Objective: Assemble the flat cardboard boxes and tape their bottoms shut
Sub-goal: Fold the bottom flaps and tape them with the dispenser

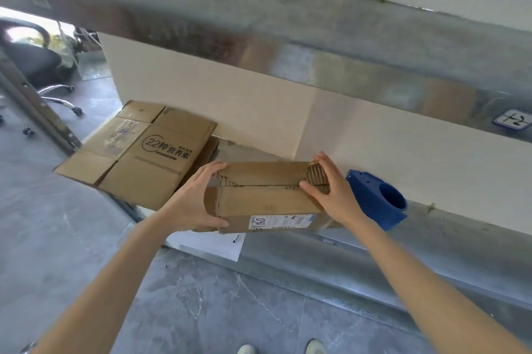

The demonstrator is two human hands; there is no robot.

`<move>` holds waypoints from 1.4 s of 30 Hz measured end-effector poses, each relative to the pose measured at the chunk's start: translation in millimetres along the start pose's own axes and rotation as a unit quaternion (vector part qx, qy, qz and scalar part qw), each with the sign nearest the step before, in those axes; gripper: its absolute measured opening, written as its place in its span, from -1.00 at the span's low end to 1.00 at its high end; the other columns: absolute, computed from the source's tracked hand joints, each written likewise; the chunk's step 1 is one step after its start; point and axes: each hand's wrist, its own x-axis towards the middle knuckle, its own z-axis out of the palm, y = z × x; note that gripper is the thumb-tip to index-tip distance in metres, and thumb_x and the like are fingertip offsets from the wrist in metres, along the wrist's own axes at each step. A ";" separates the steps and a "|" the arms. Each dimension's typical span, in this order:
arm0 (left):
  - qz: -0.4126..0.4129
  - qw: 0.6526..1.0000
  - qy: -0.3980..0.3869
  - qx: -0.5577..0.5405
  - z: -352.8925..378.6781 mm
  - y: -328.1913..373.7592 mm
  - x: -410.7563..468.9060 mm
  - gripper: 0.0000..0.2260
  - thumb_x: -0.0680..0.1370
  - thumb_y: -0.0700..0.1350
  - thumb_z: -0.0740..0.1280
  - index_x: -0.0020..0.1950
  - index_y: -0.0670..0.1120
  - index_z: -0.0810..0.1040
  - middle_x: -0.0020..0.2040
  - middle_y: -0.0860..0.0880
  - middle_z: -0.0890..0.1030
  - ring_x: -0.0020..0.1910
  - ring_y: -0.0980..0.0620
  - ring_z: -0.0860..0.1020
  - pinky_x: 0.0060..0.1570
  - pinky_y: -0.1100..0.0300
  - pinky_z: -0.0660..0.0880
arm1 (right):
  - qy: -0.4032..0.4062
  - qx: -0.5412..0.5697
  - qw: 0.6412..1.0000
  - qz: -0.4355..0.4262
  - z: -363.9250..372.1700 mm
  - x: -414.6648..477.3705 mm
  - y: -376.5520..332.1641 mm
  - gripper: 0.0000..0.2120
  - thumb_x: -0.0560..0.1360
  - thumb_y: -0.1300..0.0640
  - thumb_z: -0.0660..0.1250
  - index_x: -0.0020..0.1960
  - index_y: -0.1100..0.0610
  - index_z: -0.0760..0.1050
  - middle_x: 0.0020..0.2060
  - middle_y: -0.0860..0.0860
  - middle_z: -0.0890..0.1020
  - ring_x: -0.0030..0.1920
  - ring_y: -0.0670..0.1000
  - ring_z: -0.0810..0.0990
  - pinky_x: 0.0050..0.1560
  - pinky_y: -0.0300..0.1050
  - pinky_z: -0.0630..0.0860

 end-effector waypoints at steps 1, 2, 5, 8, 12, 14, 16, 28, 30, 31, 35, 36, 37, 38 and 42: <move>-0.005 1.000 0.008 0.001 1.5 0.5 -7.0 0.07 0.18 0.10 0.68 0.52 0.17 0.11 0.48 0.22 0.12 0.39 0.14 0.27 0.40 0.04 0.33 | -0.006 -0.002 1.000 -0.010 0.5 3.9 -1.6 -0.17 0.37 -0.46 0.24 0.55 -0.19 0.13 0.56 -0.26 0.11 0.46 -0.25 0.17 0.40 -0.20 0.18; -0.010 1.000 0.018 0.002 4.0 1.8 -13.9 0.08 0.18 0.11 0.68 0.54 0.13 0.11 0.46 0.18 0.12 0.37 0.14 0.26 0.40 0.06 0.32 | -0.009 -0.006 1.000 -0.018 1.8 7.3 -3.5 -0.19 0.39 -0.45 0.25 0.55 -0.20 0.13 0.55 -0.27 0.13 0.46 -0.24 0.19 0.39 -0.20 0.19; -0.019 0.997 0.071 -0.004 15.6 6.8 -35.5 0.09 0.18 0.10 0.69 0.56 0.03 0.14 0.42 0.07 0.15 0.37 0.14 0.21 0.42 0.15 0.25 | 0.018 -0.036 0.999 -0.036 9.0 16.4 -10.3 -0.29 0.46 -0.38 0.26 0.53 -0.17 0.19 0.51 -0.25 0.25 0.40 -0.24 0.27 0.36 -0.18 0.27; -0.048 0.990 0.131 -0.029 25.9 14.9 -60.7 0.09 0.16 0.10 0.69 0.55 0.06 0.16 0.40 0.05 0.15 0.33 0.21 0.21 0.37 0.18 0.28 | 0.035 -0.026 0.998 -0.053 15.3 21.2 -19.1 -0.34 0.47 -0.35 0.25 0.48 -0.09 0.28 0.44 -0.17 0.35 0.30 -0.26 0.31 0.32 -0.14 0.36; -0.069 0.972 0.218 -0.051 41.6 37.4 -90.8 0.07 0.11 0.24 0.59 0.52 0.07 0.19 0.38 0.02 0.18 0.34 0.36 0.18 0.29 0.20 0.36 | 0.001 0.020 0.997 -0.071 13.8 22.8 -28.8 -0.26 0.36 -0.43 0.29 0.44 -0.14 0.29 0.36 -0.25 0.37 0.26 -0.28 0.34 0.24 -0.17 0.40; -0.090 0.957 0.269 -0.065 51.9 49.9 -98.7 0.07 0.09 0.24 0.57 0.52 -0.03 0.25 0.37 -0.02 0.20 0.35 0.31 0.21 0.35 0.06 0.40 | -0.027 0.033 0.995 -0.089 9.9 21.9 -30.3 -0.22 0.32 -0.45 0.31 0.45 -0.16 0.27 0.34 -0.31 0.34 0.28 -0.29 0.33 0.24 -0.19 0.38; -0.123 0.936 0.319 -0.085 66.6 62.9 -103.0 0.08 0.08 0.24 0.56 0.51 -0.06 0.27 0.37 -0.03 0.21 0.37 0.24 0.24 0.38 -0.01 0.40 | -0.057 0.036 0.992 -0.108 5.6 20.3 -29.2 -0.20 0.32 -0.46 0.30 0.46 -0.17 0.25 0.37 -0.31 0.32 0.32 -0.28 0.32 0.27 -0.18 0.36; -0.306 0.803 0.509 -0.053 179.7 164.8 -63.6 0.09 0.08 0.40 0.48 0.52 0.02 0.22 0.45 0.04 0.24 0.39 -0.07 0.21 0.35 -0.12 0.38 | -0.248 0.029 0.954 -0.167 -26.2 -24.0 -8.0 -0.12 0.34 -0.39 0.36 0.55 -0.12 0.17 0.53 -0.14 0.22 0.41 -0.28 0.25 0.39 -0.25 0.28; -0.308 0.798 0.515 -0.058 193.6 176.6 -64.4 0.12 0.06 0.39 0.52 0.52 0.03 0.22 0.43 0.05 0.23 0.38 -0.02 0.19 0.34 -0.05 0.38 | -0.305 0.076 0.938 -0.149 -31.5 -36.2 -4.8 -0.04 0.30 -0.41 0.40 0.57 -0.16 0.09 0.47 -0.23 0.23 0.24 -0.52 0.28 0.16 -0.57 0.25; -0.304 0.800 0.513 -0.063 199.1 181.7 -65.3 0.13 0.05 0.37 0.55 0.52 0.03 0.23 0.42 0.05 0.22 0.37 0.00 0.19 0.34 0.00 0.36 | -0.323 0.082 0.931 -0.148 -32.9 -40.0 -3.4 -0.02 0.29 -0.41 0.41 0.57 -0.17 0.06 0.47 -0.23 0.22 0.24 -0.51 0.28 0.15 -0.57 0.24; -0.265 0.824 0.497 -0.064 212.0 193.6 -68.5 -0.02 0.18 0.02 0.69 0.51 -0.02 0.29 0.46 -0.03 0.25 0.40 -0.02 0.24 0.29 0.12 0.35 | -0.352 0.088 0.917 -0.164 -42.0 -42.9 -10.5 0.10 0.20 -0.40 0.48 0.59 -0.15 0.03 0.55 -0.12 0.16 0.46 -0.11 0.23 0.39 -0.08 0.31; -0.255 0.828 0.495 -0.069 212.9 195.4 -68.1 -0.12 0.23 -0.09 0.67 0.47 -0.01 0.33 0.45 -0.03 0.29 0.39 -0.04 0.28 0.26 0.12 0.40 | -0.357 0.090 0.914 -0.169 -46.0 -41.2 -13.7 0.12 0.18 -0.38 0.50 0.58 -0.16 0.04 0.55 -0.12 0.16 0.46 -0.10 0.22 0.38 -0.08 0.31; -0.246 0.828 0.498 -0.078 213.0 196.7 -66.9 -0.22 0.28 -0.18 0.64 0.42 0.03 0.37 0.41 -0.02 0.38 0.34 -0.07 0.35 0.20 0.15 0.45 | -0.359 0.083 0.912 -0.179 -50.3 -39.0 -15.9 0.12 0.17 -0.36 0.53 0.58 -0.18 0.04 0.54 -0.12 0.16 0.46 -0.10 0.23 0.37 -0.09 0.31; -0.240 0.825 0.505 -0.089 212.4 197.9 -64.8 -0.31 0.31 -0.22 0.61 0.35 0.08 0.40 0.33 0.01 0.46 0.27 -0.08 0.41 0.14 0.19 0.47 | -0.360 0.063 0.910 -0.194 -54.4 -36.1 -16.7 0.12 0.17 -0.32 0.57 0.57 -0.20 0.05 0.55 -0.13 0.14 0.46 -0.09 0.22 0.39 -0.07 0.32; -0.234 0.835 0.489 -0.100 211.5 202.4 -46.1 -0.47 0.37 -0.16 0.59 0.27 0.02 0.49 0.17 0.04 0.49 0.17 0.05 0.45 0.13 0.17 0.46 | -0.342 -0.028 0.911 -0.229 -69.7 -23.8 -5.5 0.00 0.28 0.04 0.65 0.55 -0.20 0.15 0.60 -0.02 0.02 0.54 0.02 0.13 0.49 -0.02 0.16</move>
